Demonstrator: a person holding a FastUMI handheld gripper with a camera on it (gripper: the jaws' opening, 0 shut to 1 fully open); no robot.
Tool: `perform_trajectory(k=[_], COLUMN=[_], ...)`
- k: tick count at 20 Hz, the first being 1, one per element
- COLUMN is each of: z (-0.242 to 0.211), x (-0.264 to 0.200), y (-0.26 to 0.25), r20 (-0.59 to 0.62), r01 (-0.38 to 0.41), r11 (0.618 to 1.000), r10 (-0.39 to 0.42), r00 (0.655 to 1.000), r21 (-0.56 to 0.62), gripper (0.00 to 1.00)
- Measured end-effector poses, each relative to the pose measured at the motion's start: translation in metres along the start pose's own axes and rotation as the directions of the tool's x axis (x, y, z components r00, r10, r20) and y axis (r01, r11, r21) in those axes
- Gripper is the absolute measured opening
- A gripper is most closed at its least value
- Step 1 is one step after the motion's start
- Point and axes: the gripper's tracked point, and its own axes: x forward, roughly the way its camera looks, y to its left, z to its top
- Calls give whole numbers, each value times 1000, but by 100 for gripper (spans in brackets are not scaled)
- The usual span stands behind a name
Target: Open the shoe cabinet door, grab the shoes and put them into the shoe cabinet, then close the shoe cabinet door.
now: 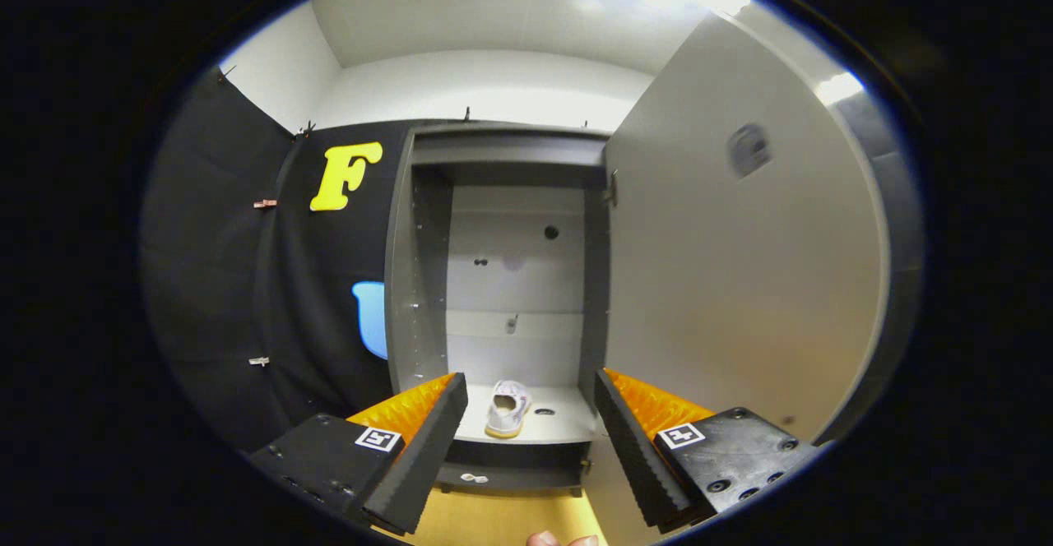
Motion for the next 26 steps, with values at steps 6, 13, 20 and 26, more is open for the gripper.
perform_trajectory(k=[6,13,20,26], z=[26,-5,-86,-103], x=[-83,-110,-70,-57], y=[-106,-245,-279,-242], r20=[69,-11,-226,-282], r01=[253,505,476,390], r11=[967,863,878,917], r10=[-251,-505,-454,-355], r00=[966,863,862,891], r21=[-17,30,52,77], gripper=[97,97,98,95])
